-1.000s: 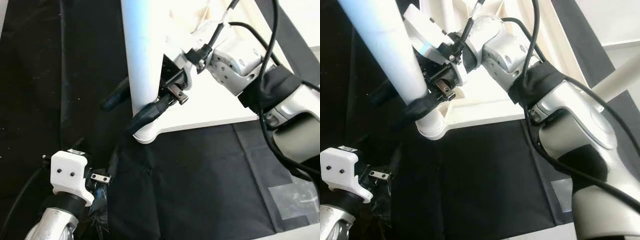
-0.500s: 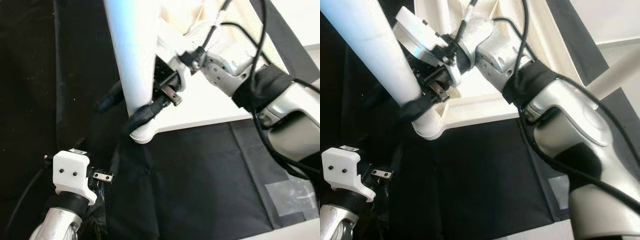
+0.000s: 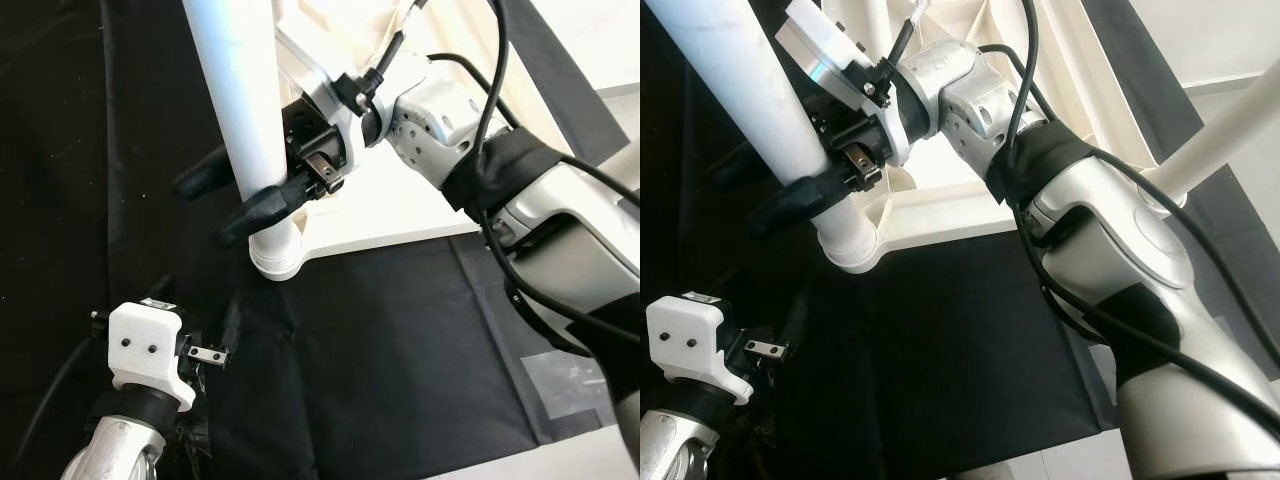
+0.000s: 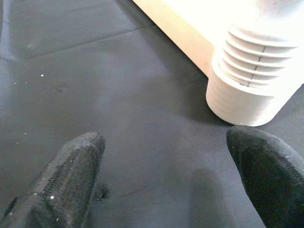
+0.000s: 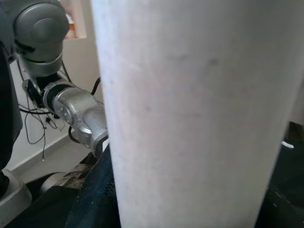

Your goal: Building children table

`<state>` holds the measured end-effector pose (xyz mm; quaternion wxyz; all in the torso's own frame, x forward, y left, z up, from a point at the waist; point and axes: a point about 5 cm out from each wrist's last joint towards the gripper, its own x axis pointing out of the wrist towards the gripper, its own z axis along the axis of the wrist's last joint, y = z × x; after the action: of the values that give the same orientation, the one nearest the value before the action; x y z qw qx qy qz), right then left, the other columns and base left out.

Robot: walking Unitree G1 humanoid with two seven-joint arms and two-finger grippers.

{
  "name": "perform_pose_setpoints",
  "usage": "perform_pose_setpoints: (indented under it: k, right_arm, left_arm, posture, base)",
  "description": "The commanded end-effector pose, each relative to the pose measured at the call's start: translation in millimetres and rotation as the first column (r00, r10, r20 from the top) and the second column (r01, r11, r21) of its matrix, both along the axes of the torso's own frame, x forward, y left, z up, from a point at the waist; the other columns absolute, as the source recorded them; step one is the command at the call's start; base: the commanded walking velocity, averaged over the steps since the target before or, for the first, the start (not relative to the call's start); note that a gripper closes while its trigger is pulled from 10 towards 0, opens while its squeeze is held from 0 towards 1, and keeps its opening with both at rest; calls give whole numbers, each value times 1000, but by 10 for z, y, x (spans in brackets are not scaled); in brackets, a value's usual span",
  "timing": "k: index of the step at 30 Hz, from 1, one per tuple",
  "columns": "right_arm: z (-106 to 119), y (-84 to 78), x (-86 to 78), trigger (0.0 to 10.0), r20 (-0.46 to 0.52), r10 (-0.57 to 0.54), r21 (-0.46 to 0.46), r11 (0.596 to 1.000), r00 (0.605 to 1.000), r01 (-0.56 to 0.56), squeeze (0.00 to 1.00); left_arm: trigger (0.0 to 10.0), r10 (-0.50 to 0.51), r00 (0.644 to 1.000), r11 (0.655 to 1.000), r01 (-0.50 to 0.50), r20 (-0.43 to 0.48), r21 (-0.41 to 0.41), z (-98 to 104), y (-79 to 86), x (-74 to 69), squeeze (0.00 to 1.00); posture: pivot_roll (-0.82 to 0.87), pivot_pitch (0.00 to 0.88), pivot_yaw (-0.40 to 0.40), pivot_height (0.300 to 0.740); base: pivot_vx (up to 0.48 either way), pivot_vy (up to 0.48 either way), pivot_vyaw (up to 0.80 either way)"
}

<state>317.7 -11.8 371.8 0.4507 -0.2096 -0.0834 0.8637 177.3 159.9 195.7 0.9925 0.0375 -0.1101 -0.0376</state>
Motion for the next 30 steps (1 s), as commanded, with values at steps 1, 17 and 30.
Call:
perform_pose_setpoints:
  k: [1, 17, 30]
  right_arm:
    - [-430, -83, 160, 10000, -93, -107, -155, 984, 990, 92, 0]
    - [-499, -280, 274, 10000, -57, -179, -97, 980, 982, 173, 0]
    - [-590, -391, 209, 10000, 93, -126, -136, 981, 988, 138, 0]
  left_arm:
    - [10000, 6, 1000, 1000, -6, -11, -5, -20, 3, -35, 0]
    - [10000, 8, 1000, 1000, -8, -9, -11, -24, -1, -18, 0]
    - [10000, 2, 1000, 1000, -2, -10, -9, -45, 6, 25, 0]
  posture:
    - [-25, 499, -76, 740]
    - [-34, 495, -66, 740]
    - [-36, 475, -57, 740]
  base:
    - [0, 0, 0]
    - [0, 0, 0]
    - [0, 0, 0]
